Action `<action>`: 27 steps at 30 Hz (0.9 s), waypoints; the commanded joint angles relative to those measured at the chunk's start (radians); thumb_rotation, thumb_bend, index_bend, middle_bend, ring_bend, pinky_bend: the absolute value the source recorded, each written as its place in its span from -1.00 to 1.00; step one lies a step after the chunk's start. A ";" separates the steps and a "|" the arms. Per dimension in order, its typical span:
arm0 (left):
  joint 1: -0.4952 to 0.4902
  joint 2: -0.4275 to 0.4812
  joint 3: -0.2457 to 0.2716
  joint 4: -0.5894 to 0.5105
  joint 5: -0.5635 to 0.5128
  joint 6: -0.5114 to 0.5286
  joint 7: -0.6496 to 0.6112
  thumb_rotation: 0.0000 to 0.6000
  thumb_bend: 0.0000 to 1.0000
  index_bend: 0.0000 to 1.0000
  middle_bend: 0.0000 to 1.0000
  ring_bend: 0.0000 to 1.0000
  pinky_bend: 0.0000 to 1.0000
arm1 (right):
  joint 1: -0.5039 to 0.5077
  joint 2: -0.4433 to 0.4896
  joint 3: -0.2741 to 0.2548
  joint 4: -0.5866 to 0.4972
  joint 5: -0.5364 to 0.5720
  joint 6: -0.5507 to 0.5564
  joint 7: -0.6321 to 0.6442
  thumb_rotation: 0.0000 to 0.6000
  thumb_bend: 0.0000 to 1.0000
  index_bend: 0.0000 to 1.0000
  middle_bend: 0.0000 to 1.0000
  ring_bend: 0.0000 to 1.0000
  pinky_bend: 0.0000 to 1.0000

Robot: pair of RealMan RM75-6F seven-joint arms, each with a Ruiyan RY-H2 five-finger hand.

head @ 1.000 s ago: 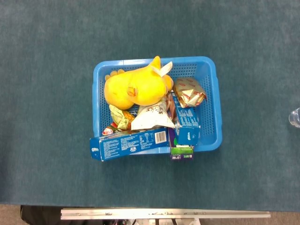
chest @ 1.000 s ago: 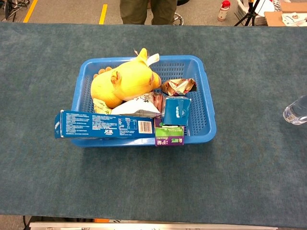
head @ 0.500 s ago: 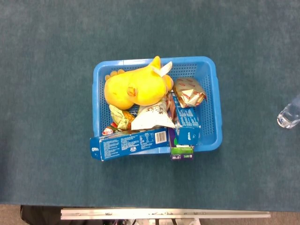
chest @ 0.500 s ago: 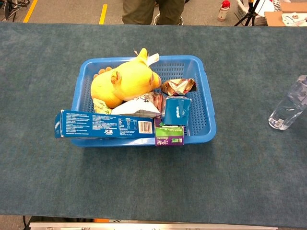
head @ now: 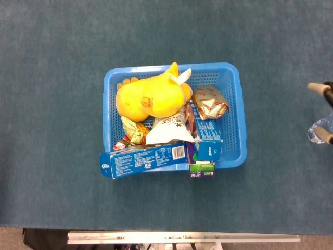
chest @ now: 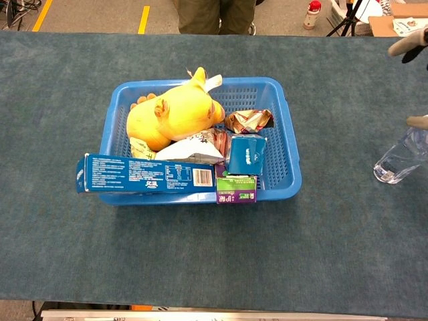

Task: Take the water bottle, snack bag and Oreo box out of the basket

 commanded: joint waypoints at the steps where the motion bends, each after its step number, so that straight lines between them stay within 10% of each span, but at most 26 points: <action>1: 0.002 0.003 -0.001 -0.002 0.001 0.003 -0.004 1.00 -0.11 -0.15 -0.18 -0.21 -0.12 | 0.047 -0.065 0.017 0.035 -0.016 -0.050 -0.063 1.00 -1.00 -0.45 -0.26 -0.19 0.00; 27: 0.013 0.020 0.001 -0.013 0.011 0.018 -0.024 1.00 -0.11 -0.15 -0.18 -0.21 -0.12 | 0.211 -0.374 0.075 0.141 0.079 -0.179 -0.421 1.00 -1.00 -0.30 -0.27 -0.33 -0.35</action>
